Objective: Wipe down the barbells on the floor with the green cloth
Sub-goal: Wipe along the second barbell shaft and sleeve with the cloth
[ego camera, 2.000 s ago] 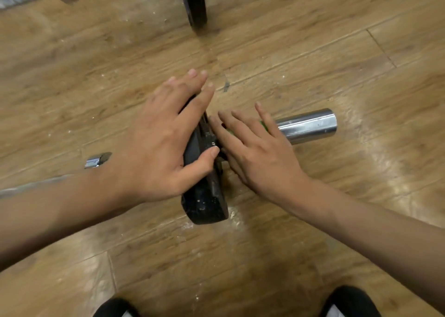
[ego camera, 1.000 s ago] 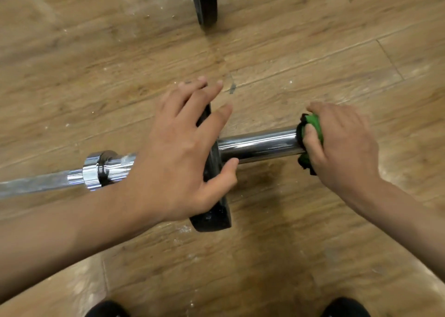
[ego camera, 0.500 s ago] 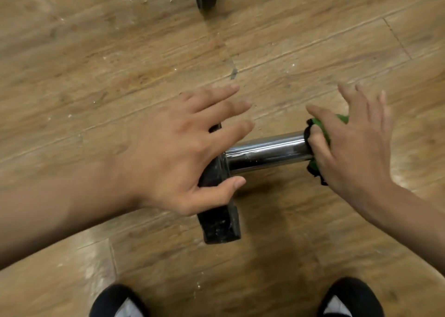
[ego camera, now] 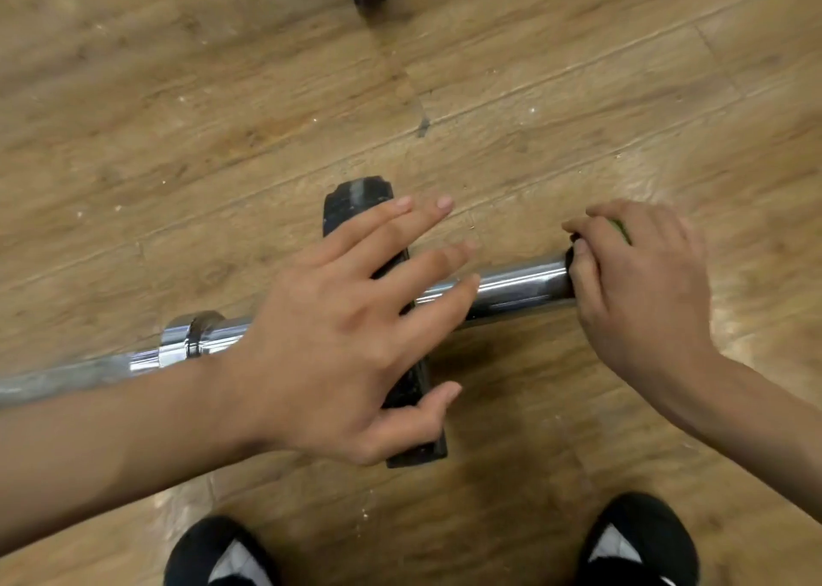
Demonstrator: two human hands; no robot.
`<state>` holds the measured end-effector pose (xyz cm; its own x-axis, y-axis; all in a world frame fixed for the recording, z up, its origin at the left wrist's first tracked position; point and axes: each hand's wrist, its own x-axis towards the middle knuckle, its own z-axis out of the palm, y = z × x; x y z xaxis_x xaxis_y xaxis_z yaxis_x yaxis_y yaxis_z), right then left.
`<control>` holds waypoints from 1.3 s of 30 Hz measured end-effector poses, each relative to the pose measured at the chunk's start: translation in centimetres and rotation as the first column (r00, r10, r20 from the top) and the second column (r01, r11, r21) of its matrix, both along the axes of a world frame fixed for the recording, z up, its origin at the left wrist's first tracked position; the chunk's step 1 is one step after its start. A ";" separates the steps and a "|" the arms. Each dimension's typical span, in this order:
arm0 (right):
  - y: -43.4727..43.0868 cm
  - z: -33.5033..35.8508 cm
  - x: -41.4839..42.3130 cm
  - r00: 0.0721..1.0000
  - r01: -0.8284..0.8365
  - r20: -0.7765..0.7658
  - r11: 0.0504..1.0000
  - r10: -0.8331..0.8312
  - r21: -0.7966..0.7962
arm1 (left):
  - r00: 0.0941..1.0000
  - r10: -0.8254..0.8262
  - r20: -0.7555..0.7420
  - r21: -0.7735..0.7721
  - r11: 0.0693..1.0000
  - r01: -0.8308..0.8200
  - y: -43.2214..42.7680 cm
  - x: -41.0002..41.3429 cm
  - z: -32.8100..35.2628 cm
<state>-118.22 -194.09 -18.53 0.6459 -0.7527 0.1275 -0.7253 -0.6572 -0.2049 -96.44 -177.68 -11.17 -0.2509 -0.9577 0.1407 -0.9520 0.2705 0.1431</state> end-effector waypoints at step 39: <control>-1.3 -1.8 0.3 0.970 -0.115 0.219 0.993 0.105 0.036 | 0.992 0.012 -0.127 0.018 1.000 -0.010 -3.6 4.6 -0.7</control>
<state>-117.89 -195.36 -20.30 0.6861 -0.6872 0.2389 -0.5839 -0.7160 -0.3827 -91.83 -181.30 -11.90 -0.2216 -0.9628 0.1544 -0.9287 0.2567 0.2676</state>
